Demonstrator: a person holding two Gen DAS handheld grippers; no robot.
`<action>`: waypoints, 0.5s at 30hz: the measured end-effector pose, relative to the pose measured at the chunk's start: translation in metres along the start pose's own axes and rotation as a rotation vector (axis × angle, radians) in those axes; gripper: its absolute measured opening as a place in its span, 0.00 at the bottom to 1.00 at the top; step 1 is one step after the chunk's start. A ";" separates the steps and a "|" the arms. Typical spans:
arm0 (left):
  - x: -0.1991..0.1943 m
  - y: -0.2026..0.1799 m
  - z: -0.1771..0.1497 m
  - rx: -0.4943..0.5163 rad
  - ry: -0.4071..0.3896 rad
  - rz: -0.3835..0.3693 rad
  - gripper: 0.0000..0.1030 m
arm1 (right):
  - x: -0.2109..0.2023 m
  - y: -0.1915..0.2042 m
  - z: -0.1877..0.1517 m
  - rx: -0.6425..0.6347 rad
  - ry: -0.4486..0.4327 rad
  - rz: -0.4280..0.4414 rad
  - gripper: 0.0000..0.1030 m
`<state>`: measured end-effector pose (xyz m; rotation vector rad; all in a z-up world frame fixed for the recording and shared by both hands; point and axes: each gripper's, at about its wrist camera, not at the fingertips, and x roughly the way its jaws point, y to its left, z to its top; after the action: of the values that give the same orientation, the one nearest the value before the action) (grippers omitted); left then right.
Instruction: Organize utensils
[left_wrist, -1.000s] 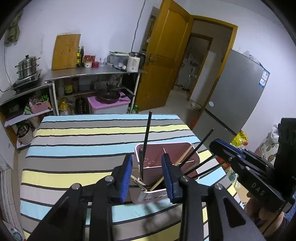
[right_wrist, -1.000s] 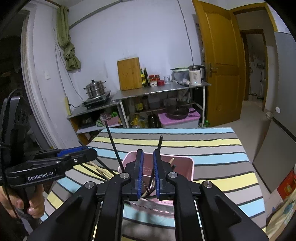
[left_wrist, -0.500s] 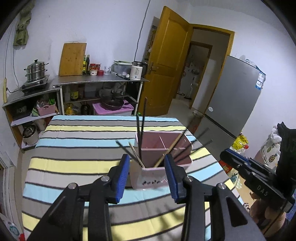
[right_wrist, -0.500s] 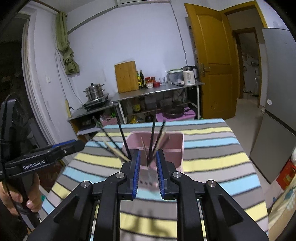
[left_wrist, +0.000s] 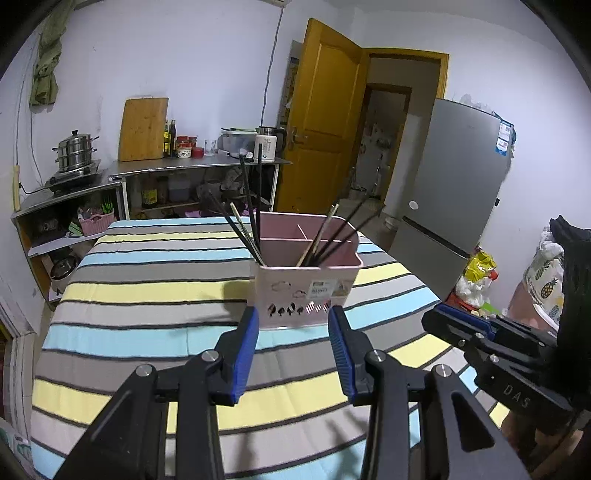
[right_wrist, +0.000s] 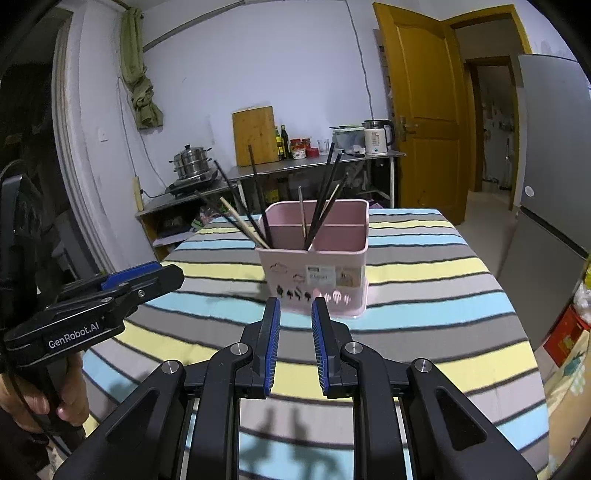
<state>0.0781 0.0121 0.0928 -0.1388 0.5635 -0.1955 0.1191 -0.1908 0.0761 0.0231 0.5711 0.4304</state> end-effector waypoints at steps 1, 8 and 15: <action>-0.001 -0.001 -0.004 0.000 -0.001 0.004 0.40 | -0.003 0.001 -0.005 -0.002 -0.006 -0.005 0.18; -0.008 -0.001 -0.028 -0.017 -0.018 0.013 0.40 | -0.012 0.006 -0.023 -0.003 -0.028 -0.022 0.18; -0.009 0.006 -0.045 -0.033 -0.023 0.031 0.40 | -0.012 0.006 -0.037 -0.004 -0.021 -0.042 0.18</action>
<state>0.0470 0.0161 0.0589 -0.1640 0.5458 -0.1543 0.0883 -0.1942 0.0522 0.0120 0.5496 0.3901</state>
